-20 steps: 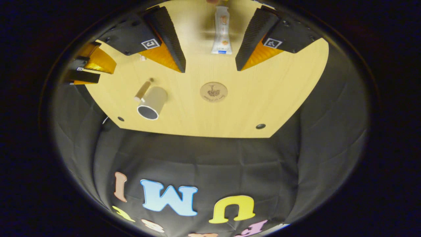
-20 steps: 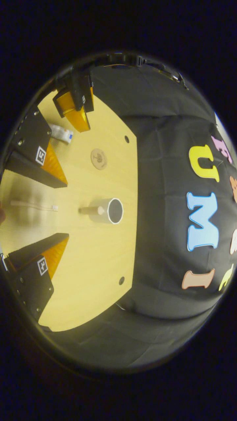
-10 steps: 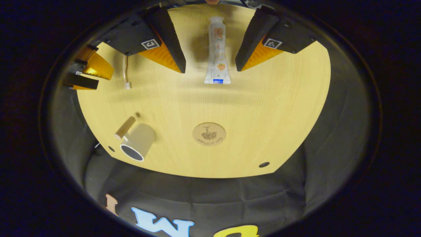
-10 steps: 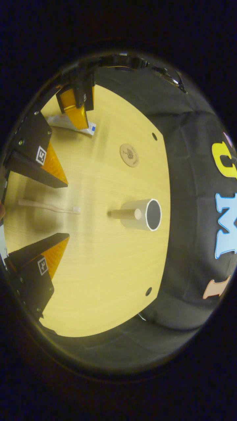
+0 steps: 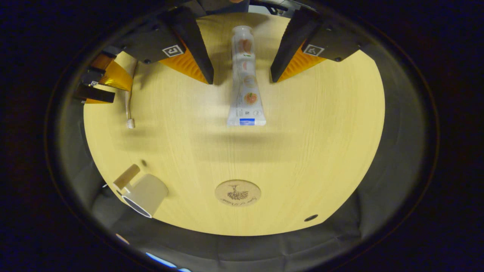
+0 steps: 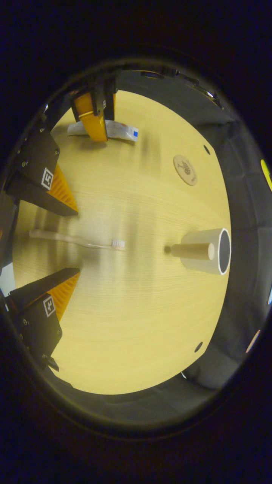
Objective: Put the toothbrush and toothpaste on the desktop into the cup, then pick up the cup and place it on the coaster on the desktop.
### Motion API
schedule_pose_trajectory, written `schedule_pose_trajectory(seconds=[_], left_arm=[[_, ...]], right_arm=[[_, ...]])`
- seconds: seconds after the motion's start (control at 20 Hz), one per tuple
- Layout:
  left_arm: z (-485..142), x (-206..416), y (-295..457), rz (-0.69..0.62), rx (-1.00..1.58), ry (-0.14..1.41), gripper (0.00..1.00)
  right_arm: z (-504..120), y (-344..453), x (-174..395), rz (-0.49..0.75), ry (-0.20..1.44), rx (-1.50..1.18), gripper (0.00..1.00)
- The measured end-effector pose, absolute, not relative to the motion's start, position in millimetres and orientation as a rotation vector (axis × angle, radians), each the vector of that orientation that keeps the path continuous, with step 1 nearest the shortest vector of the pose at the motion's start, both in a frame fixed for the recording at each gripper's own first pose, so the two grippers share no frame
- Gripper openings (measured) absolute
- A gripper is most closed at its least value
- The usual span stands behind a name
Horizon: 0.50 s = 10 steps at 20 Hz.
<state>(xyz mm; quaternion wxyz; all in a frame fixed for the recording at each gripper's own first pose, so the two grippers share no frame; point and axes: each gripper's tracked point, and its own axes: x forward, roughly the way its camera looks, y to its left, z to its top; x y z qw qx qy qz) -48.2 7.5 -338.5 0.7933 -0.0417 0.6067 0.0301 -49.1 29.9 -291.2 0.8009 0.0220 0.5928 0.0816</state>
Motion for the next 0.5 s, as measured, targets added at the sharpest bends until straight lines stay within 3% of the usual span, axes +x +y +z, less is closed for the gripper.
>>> schedule_pose_trajectory(seconds=[0.25, 0.3, 0.35, 0.45, 0.5], left_arm=[[-346, -49, 5, 0.058, -0.083, 1.354, 0.98], [-347, -50, 4, 0.056, -0.077, 1.364, 0.98], [-347, -50, 4, 0.055, -0.066, 1.37, 0.98], [-347, -50, 2, 0.05, -0.056, 1.373, 0.95], [-348, -50, 2, 0.052, -0.058, 1.376, 0.9]], right_arm=[[-303, 30, -57, 0.17, 1.36, 0.014, 0.84], [-302, 33, -58, 0.183, 1.377, 0.011, 0.76], [-302, 31, -61, 0.176, 1.391, -0.006, 0.77], [-305, 34, -65, 0.183, 1.426, -0.005, 0.61], [-305, 34, -67, 0.188, 1.442, -0.008, 0.6]])
